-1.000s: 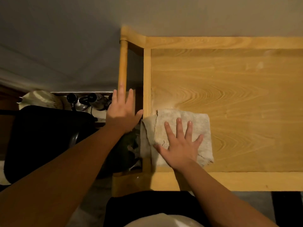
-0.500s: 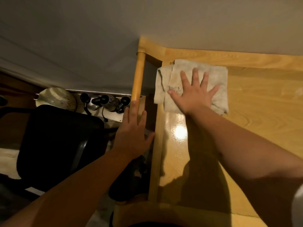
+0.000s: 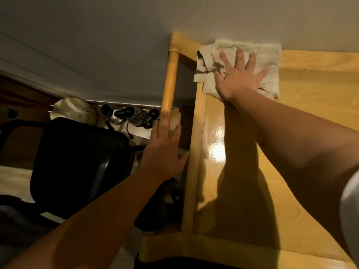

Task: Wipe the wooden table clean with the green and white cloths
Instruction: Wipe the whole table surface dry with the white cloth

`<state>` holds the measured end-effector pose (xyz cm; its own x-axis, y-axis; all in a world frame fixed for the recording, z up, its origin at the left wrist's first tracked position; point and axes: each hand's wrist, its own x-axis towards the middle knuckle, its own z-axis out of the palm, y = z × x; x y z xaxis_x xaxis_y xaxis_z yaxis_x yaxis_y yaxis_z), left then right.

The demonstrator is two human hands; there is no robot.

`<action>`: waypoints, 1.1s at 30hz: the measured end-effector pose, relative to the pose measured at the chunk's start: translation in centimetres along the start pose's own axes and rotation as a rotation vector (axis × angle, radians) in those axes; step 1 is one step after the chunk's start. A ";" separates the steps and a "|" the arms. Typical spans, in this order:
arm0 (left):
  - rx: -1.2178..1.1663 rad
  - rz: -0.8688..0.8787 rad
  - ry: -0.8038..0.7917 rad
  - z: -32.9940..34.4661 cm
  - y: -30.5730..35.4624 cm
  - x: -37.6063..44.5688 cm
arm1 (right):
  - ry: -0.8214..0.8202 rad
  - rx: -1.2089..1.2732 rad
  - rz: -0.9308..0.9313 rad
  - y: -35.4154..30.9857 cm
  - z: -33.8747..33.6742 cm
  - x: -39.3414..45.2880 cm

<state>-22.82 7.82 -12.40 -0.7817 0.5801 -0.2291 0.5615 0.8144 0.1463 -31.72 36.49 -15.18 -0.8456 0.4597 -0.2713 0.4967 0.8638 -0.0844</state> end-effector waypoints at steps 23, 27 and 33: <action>0.019 -0.078 0.000 -0.5 0.5 1.5 | -0.129 0.053 -0.219 3.6 9.0 -36.6; 0.279 -0.146 -0.010 -0.4 1.4 1.7 | -0.158 0.040 -0.225 4.4 8.8 -37.9; 0.009 0.138 -0.115 3.1 12.1 1.2 | -0.180 0.008 -0.176 8.2 9.0 -40.9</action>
<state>-16.09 18.36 -13.86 -0.6615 0.6803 -0.3157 0.6638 0.7270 0.1755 8.72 22.89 -13.38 -0.8711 0.2573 -0.4183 0.3466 0.9255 -0.1527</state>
